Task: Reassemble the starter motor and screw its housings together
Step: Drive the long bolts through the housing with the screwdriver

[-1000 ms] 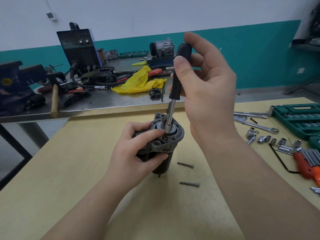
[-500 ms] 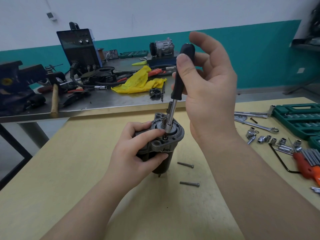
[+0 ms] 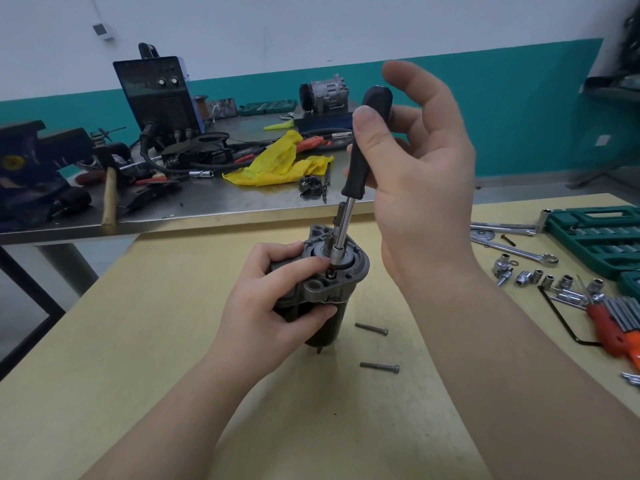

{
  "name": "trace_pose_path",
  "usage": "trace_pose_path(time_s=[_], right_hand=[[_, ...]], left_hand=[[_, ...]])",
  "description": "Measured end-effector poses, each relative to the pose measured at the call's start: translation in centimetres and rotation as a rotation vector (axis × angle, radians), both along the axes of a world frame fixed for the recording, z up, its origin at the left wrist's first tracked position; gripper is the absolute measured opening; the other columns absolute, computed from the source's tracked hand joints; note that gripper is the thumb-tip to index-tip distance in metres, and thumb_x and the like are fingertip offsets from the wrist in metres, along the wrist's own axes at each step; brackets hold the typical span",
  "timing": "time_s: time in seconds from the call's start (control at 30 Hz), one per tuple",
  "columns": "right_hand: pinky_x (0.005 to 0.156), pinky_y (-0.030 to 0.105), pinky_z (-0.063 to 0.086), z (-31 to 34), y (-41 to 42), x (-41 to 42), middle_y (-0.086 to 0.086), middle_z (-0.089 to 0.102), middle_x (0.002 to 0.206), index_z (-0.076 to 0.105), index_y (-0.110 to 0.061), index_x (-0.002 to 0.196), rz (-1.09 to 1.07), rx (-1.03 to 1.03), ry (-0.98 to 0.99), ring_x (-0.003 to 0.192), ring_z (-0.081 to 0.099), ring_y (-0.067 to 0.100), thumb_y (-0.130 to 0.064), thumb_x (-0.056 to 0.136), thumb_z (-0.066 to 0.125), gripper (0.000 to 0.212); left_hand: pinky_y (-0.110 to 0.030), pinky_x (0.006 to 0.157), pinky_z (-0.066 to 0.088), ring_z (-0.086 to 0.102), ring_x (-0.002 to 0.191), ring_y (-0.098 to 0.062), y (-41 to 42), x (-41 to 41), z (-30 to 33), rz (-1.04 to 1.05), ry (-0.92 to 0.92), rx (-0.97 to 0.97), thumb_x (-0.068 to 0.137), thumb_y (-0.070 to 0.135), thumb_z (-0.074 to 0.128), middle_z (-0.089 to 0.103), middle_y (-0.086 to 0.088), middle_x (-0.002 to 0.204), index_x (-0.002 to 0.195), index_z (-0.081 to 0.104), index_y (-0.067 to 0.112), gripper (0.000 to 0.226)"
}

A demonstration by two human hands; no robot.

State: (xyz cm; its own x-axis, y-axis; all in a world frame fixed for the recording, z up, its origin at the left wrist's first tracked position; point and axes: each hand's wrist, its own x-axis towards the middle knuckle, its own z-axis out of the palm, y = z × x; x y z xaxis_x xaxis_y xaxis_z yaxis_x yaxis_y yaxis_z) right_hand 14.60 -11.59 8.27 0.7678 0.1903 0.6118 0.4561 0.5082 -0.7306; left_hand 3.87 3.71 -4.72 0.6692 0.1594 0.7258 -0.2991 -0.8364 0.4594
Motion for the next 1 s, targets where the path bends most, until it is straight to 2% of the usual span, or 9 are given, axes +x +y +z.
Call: trace_pose_path(time_s=[0.07, 0.13, 0.27, 0.33, 0.4, 0.53, 0.73, 0.9, 1.0], right_hand=[[0.089, 0.055, 0.064, -0.03, 0.02, 0.04, -0.011, 0.072, 0.096, 0.070, -0.031, 0.120, 0.015, 0.009, 0.027, 0.094, 0.069, 0.017, -0.018, 0.104, 0.068, 0.021], [0.094, 0.054, 0.063, -0.19, 0.01, 0.09, -0.005, 0.076, 0.106, 0.073, -0.028, 0.122, 0.067, 0.039, 0.078, 0.102, 0.072, 0.020, -0.020, 0.108, 0.061, 0.021], [0.079, 0.051, 0.066, -0.27, -0.09, 0.01, 0.014, 0.076, 0.115, 0.070, -0.025, 0.128, 0.130, 0.045, 0.098, 0.093, 0.076, 0.034, -0.013, 0.112, 0.051, 0.027], [0.080, 0.063, 0.064, -0.25, -0.01, -0.11, 0.010, 0.074, 0.105, 0.067, -0.026, 0.128, 0.099, 0.026, 0.051, 0.093, 0.073, 0.041, -0.011, 0.110, 0.057, 0.026], [0.081, 0.064, 0.062, -0.18, 0.13, -0.05, 0.003, 0.071, 0.100, 0.066, -0.030, 0.126, 0.045, 0.009, 0.012, 0.096, 0.070, 0.044, -0.011, 0.105, 0.066, 0.028], [0.081, 0.065, 0.061, -0.26, 0.15, 0.06, -0.007, 0.070, 0.094, 0.071, -0.026, 0.124, 0.047, 0.038, 0.039, 0.090, 0.068, 0.033, -0.016, 0.106, 0.066, 0.021], [0.080, 0.054, 0.065, -0.49, 0.07, 0.07, 0.015, 0.076, 0.112, 0.068, -0.023, 0.135, 0.174, 0.058, 0.128, 0.088, 0.076, 0.030, -0.012, 0.114, 0.047, 0.032], [0.080, 0.062, 0.063, -0.32, 0.38, 0.15, -0.002, 0.071, 0.098, 0.066, -0.029, 0.134, 0.064, 0.010, 0.034, 0.094, 0.070, 0.043, -0.011, 0.104, 0.067, 0.034], [0.087, 0.063, 0.062, -0.34, 0.33, 0.16, -0.005, 0.074, 0.103, 0.072, -0.025, 0.131, 0.078, 0.027, 0.065, 0.100, 0.072, 0.033, -0.020, 0.106, 0.065, 0.026]], left_hand=[[-0.018, 0.113, 0.043, 0.051, 0.142, -0.013, -0.02, -0.01, 0.04, -0.004, -0.003, 0.004, 0.078, 0.039, 0.086, 0.049, 0.019, 0.138, 0.133, 0.068, 0.042, 0.058], [-0.017, 0.113, 0.043, 0.051, 0.143, -0.013, -0.05, 0.00, 0.04, -0.004, -0.005, 0.005, 0.078, 0.038, 0.086, 0.049, 0.020, 0.138, 0.132, 0.068, 0.043, 0.057], [-0.017, 0.112, 0.043, 0.052, 0.143, -0.015, -0.01, 0.05, -0.06, -0.002, -0.006, -0.004, 0.078, 0.039, 0.086, 0.050, 0.017, 0.138, 0.131, 0.069, 0.043, 0.056], [-0.018, 0.112, 0.044, 0.053, 0.142, -0.016, 0.05, 0.06, -0.10, -0.009, -0.007, -0.006, 0.078, 0.039, 0.086, 0.050, 0.017, 0.138, 0.132, 0.069, 0.046, 0.057], [-0.018, 0.112, 0.044, 0.053, 0.142, -0.016, 0.09, 0.07, -0.11, -0.015, -0.008, -0.005, 0.078, 0.038, 0.087, 0.051, 0.017, 0.138, 0.133, 0.067, 0.051, 0.060], [-0.017, 0.113, 0.043, 0.052, 0.143, -0.017, 0.04, 0.11, -0.11, -0.017, -0.004, -0.012, 0.078, 0.038, 0.086, 0.050, 0.017, 0.138, 0.134, 0.066, 0.053, 0.061], [-0.017, 0.112, 0.043, 0.052, 0.143, -0.015, 0.08, 0.10, -0.13, -0.005, -0.008, -0.008, 0.078, 0.039, 0.086, 0.051, 0.016, 0.137, 0.131, 0.069, 0.042, 0.056], [-0.019, 0.112, 0.044, 0.053, 0.142, -0.017, 0.03, 0.06, -0.15, 0.004, 0.001, -0.013, 0.078, 0.038, 0.086, 0.051, 0.015, 0.138, 0.131, 0.069, 0.042, 0.057], [-0.018, 0.112, 0.044, 0.052, 0.142, -0.014, 0.01, 0.02, -0.09, -0.001, -0.004, -0.008, 0.078, 0.039, 0.086, 0.050, 0.017, 0.138, 0.132, 0.069, 0.042, 0.057]])
